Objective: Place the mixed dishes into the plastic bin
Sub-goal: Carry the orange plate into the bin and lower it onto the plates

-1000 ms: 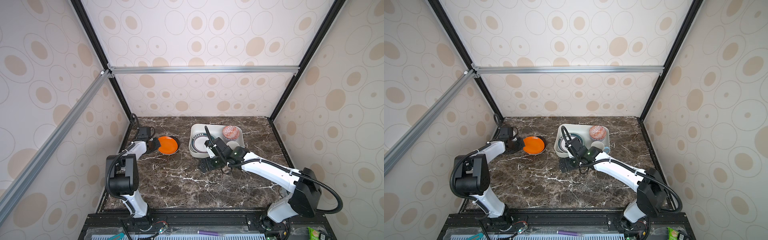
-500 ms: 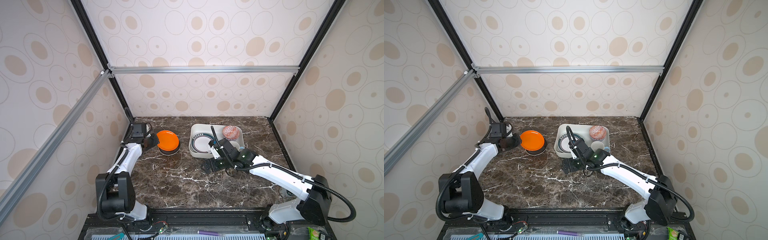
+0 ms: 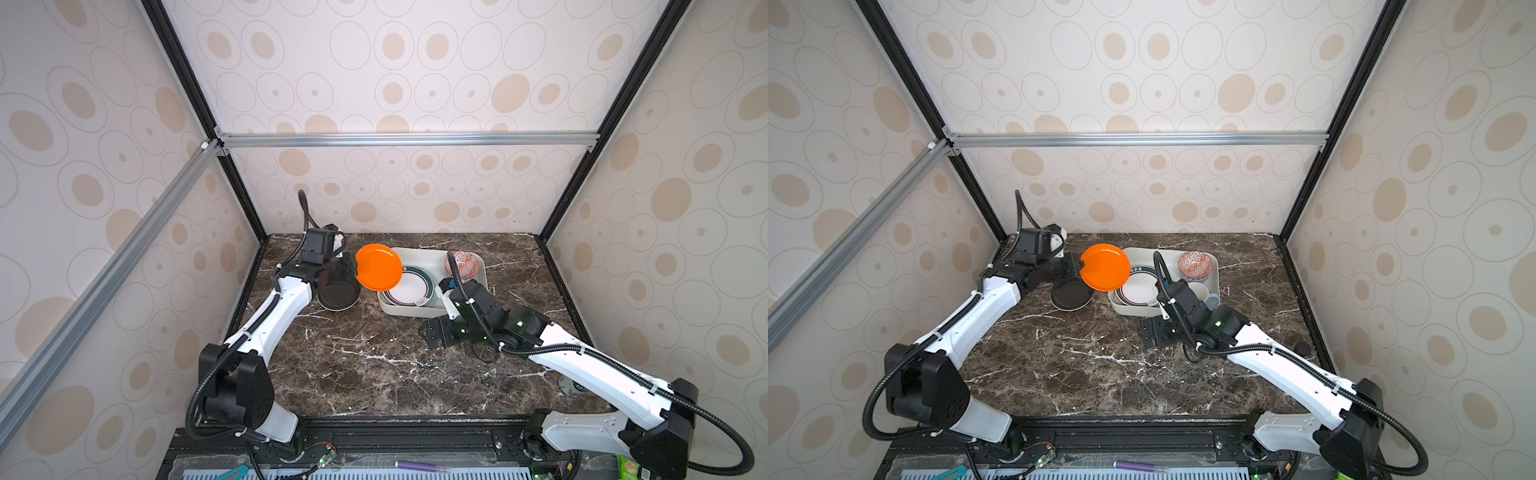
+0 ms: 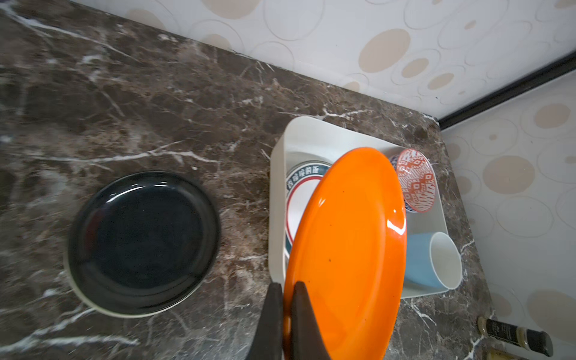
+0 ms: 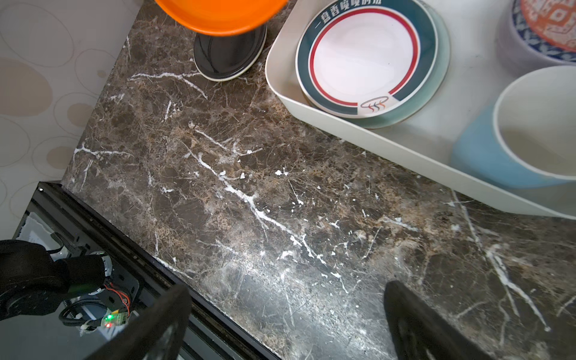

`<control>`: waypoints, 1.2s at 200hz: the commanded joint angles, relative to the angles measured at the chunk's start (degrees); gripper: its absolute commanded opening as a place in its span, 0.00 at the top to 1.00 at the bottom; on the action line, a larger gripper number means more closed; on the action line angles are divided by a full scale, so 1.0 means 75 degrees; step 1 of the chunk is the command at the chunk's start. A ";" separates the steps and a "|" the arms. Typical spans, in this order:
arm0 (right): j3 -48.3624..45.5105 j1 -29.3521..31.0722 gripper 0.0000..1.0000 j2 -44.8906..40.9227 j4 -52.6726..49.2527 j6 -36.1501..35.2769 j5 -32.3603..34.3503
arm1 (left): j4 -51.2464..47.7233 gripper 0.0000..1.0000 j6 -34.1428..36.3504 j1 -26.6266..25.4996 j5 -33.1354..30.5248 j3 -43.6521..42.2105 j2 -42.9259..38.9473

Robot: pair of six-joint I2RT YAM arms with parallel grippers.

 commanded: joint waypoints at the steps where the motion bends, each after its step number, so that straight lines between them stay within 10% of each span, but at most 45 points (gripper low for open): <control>1: -0.0201 -0.0052 0.00 -0.0382 -0.0466 0.0194 0.0447 | 0.0421 1.00 -0.0280 -0.0400 -0.0001 0.0469 0.0724; 186: -0.0439 -0.0479 0.00 -0.1161 -0.1386 0.0011 0.1155 | 0.0292 1.00 -0.0399 -0.1244 -0.0390 0.2640 0.4110; 240: -0.0369 -0.0524 0.00 -0.1092 -0.1376 -0.0011 0.1072 | 0.0338 0.56 -0.0298 -0.1240 -0.0463 0.2537 0.3924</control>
